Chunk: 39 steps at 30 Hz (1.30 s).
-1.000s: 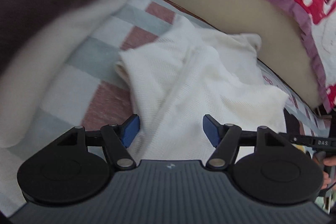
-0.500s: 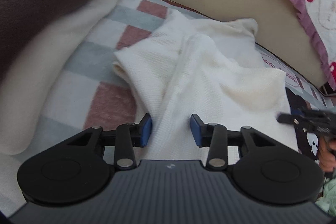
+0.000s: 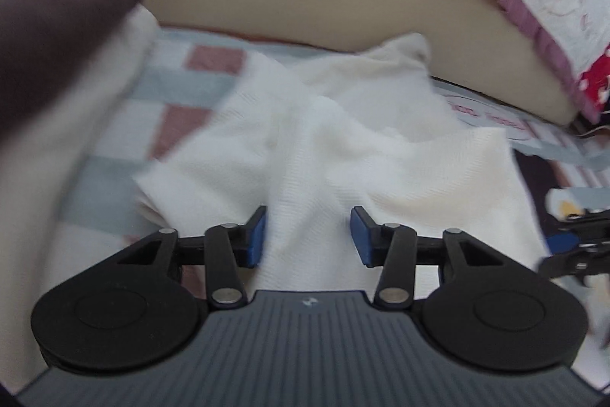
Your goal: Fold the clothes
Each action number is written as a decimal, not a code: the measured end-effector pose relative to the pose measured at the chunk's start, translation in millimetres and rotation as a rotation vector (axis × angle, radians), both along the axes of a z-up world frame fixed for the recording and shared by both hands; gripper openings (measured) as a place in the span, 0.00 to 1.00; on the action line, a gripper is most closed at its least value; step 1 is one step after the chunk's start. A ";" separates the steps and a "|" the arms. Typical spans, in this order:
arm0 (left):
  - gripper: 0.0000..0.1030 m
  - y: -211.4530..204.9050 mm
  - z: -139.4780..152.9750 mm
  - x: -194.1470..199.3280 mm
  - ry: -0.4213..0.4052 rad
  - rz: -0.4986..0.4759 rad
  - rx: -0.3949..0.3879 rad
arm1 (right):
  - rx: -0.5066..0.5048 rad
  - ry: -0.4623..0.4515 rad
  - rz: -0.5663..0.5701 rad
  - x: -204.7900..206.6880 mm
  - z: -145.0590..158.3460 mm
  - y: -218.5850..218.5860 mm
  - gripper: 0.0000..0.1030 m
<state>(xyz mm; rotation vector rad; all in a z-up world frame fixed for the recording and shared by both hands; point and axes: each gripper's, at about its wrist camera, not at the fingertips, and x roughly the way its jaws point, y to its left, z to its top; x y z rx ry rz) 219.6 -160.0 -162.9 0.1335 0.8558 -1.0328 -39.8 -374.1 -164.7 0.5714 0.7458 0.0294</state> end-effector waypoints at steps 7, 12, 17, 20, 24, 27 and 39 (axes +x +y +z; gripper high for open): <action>0.38 11.9 8.8 -10.6 0.036 -0.058 -0.080 | -0.011 0.000 0.007 -3.6 -3.3 -1.0 0.46; 0.38 5.9 8.1 -18.7 0.004 -0.064 -0.039 | -0.051 0.010 0.021 -3.3 -1.1 2.6 0.46; 0.38 6.4 -6.3 -9.7 0.089 -0.041 -0.022 | 0.044 -0.011 0.031 -7.9 2.1 0.8 0.46; 0.32 14.7 -12.6 0.7 0.185 0.011 -0.069 | 0.146 -0.009 0.017 -7.0 -1.4 -6.6 0.50; 0.07 36.4 -2.5 6.1 0.271 0.110 -0.101 | 0.112 -0.009 0.019 -0.6 -4.2 -5.9 0.38; 0.06 78.8 14.3 7.3 0.392 0.203 -0.207 | 0.189 -0.088 0.069 -6.1 7.6 -7.1 0.11; 0.12 87.6 -20.8 -3.3 0.446 0.227 -0.101 | 0.310 0.033 -0.021 -22.1 -11.4 2.7 0.24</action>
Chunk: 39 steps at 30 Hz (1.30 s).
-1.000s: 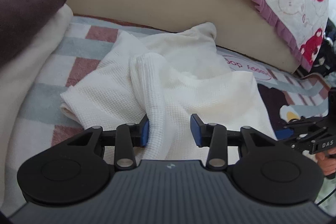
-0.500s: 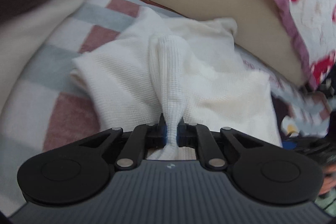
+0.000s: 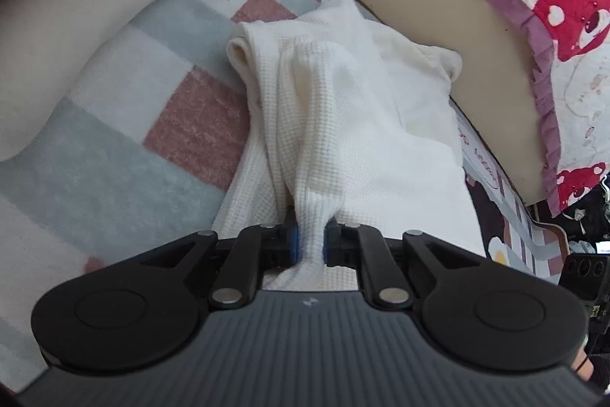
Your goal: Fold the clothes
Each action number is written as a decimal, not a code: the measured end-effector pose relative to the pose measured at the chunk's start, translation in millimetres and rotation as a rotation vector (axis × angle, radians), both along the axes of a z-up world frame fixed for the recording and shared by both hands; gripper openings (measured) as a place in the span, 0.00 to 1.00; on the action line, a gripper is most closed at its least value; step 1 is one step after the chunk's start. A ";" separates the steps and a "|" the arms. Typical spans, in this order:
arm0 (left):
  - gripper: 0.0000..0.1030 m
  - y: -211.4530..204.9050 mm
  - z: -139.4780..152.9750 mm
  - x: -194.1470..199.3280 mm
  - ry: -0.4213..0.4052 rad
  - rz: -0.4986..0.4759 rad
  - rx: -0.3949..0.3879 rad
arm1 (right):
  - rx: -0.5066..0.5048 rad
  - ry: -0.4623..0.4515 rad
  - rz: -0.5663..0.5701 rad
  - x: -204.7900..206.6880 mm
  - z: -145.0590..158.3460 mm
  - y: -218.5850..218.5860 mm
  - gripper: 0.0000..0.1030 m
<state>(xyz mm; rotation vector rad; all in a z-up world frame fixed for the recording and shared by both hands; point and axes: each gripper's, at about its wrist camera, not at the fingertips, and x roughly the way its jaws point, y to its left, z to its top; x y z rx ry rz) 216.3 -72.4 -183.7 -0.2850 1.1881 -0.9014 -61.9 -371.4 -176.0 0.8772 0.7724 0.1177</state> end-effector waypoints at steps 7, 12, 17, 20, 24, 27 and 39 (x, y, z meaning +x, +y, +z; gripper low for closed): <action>0.50 0.2 1.9 1.4 0.082 0.008 -0.011 | -0.039 0.027 0.071 -10.2 -1.8 27.3 0.43; 0.16 -0.4 9.9 -11.3 0.074 -0.013 0.073 | -0.078 -0.013 0.199 -8.0 7.8 52.4 0.16; 0.09 19.1 18.3 -33.0 0.020 -0.004 0.149 | -0.137 0.058 0.301 -19.9 7.8 76.3 0.16; 0.09 17.5 14.7 -35.8 0.030 0.000 0.171 | -0.106 0.115 0.233 -18.7 -7.3 73.1 0.16; 0.09 14.8 16.6 -38.8 0.016 -0.006 0.192 | -0.182 0.096 0.285 -13.2 5.5 86.6 0.20; 0.10 16.3 17.1 -36.3 0.016 0.000 0.171 | -0.191 0.110 0.283 -8.9 9.9 85.2 0.30; 0.11 35.8 45.5 -28.3 -0.232 0.190 0.332 | -0.157 0.104 0.327 -10.5 0.7 85.1 0.17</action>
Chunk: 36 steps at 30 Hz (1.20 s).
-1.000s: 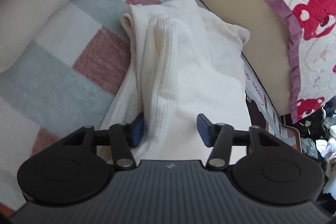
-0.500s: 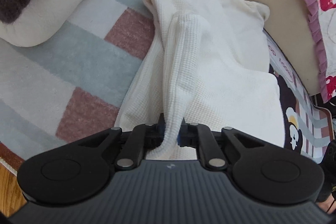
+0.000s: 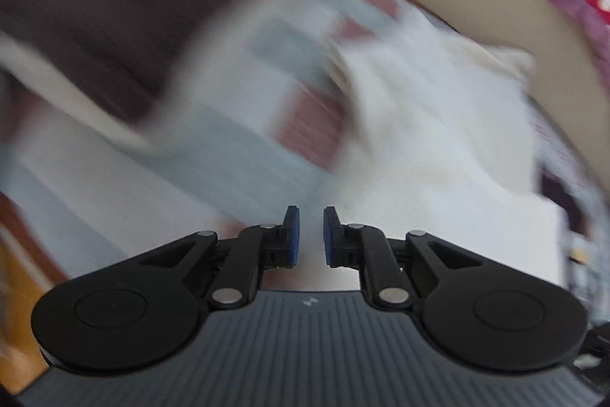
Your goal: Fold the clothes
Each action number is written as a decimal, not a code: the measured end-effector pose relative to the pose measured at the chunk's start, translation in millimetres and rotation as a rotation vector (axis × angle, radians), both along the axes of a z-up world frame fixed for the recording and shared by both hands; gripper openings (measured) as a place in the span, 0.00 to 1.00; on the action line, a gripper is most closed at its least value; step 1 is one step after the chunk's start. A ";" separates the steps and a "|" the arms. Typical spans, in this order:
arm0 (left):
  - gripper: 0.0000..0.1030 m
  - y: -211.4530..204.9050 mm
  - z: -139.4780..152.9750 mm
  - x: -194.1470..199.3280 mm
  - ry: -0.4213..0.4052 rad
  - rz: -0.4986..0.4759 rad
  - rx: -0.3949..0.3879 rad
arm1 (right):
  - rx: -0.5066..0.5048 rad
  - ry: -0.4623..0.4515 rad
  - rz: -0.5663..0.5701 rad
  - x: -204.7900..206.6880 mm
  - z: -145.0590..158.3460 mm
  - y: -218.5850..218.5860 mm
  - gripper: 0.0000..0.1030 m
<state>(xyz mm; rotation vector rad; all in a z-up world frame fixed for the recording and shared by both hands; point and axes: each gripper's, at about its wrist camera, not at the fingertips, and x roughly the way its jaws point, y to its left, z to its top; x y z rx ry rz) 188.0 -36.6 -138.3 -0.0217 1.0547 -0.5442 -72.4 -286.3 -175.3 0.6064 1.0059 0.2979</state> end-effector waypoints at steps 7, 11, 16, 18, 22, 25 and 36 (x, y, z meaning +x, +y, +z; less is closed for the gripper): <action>0.27 -10.9 20.6 -15.2 -0.024 -0.130 -0.174 | -0.117 -0.082 -0.018 -16.9 25.6 -14.8 0.60; 0.54 -66.4 33.5 -53.0 -0.058 -0.319 -0.232 | -0.126 -0.093 -0.115 -17.5 18.5 -35.3 0.61; 0.64 -140.6 28.3 -92.8 0.016 -0.494 -0.181 | -0.027 -0.096 -0.186 -8.2 -10.5 -46.3 0.60; 0.66 -158.2 22.6 -98.9 0.040 -0.500 -0.134 | -0.025 -0.140 -0.151 -3.7 -11.2 -38.3 0.60; 0.67 -154.6 13.1 -100.1 0.116 -0.446 -0.096 | -0.157 -0.248 -0.006 0.0 8.8 -13.8 0.43; 0.72 -152.8 10.9 -98.8 0.130 -0.433 -0.107 | -0.303 -0.285 0.112 -0.9 17.2 10.0 0.36; 0.35 -152.1 3.1 -119.5 0.049 -0.285 -0.051 | -0.603 -0.334 0.329 -6.0 25.5 62.0 0.38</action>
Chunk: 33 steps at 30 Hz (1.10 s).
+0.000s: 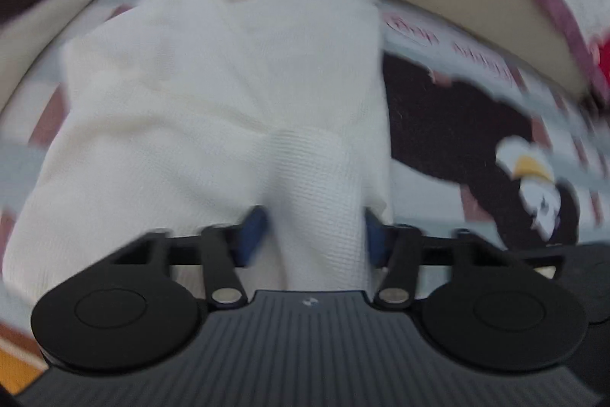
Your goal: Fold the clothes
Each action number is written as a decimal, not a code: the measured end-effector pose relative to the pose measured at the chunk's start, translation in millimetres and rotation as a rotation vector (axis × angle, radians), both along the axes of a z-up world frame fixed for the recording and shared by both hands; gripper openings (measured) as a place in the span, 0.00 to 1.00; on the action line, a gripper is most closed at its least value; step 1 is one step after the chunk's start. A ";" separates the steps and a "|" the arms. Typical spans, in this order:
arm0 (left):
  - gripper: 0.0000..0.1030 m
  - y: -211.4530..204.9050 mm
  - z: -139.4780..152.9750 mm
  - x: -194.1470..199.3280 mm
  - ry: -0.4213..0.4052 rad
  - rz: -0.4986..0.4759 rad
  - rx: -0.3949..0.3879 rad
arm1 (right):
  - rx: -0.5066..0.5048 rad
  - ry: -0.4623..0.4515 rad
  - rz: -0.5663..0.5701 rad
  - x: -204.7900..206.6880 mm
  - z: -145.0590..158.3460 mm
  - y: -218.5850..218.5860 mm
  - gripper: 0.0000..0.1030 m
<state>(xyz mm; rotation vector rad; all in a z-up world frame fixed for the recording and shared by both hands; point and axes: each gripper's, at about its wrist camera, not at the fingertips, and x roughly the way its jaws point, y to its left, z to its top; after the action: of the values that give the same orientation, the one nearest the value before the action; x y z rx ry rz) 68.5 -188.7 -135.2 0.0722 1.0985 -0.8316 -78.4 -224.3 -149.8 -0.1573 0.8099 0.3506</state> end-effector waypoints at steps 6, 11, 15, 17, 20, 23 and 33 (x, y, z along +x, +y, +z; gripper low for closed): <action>0.14 49.3 4.7 13.6 0.105 0.150 -0.153 | 0.098 0.058 -0.062 2.3 2.1 -26.4 0.46; 0.14 70.9 19.7 0.5 0.064 0.183 -0.227 | 0.366 0.059 -0.128 -4.7 25.3 -72.5 0.47; 0.14 84.7 30.3 -8.4 0.051 0.204 -0.290 | 0.709 0.039 -0.337 -1.0 21.3 -135.2 0.47; 0.14 89.4 35.2 -12.8 0.039 0.213 -0.322 | 0.755 0.059 -0.394 10.9 10.9 -149.8 0.45; 0.14 96.8 44.4 -18.9 0.022 0.225 -0.393 | 0.739 0.115 -0.370 38.5 -4.6 -148.6 0.41; 0.14 100.4 51.9 -25.3 0.004 0.210 -0.436 | 0.704 0.149 -0.297 66.6 -14.6 -124.7 0.41; 0.14 101.3 49.6 -29.1 -0.024 0.246 -0.439 | 0.534 0.223 0.040 74.2 -26.0 -75.6 0.10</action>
<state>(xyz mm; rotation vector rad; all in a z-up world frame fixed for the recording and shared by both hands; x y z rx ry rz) 39.4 -87.4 -85.6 -0.4122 0.8609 -0.8288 -4.2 -299.9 -175.8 0.3713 0.9061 0.6169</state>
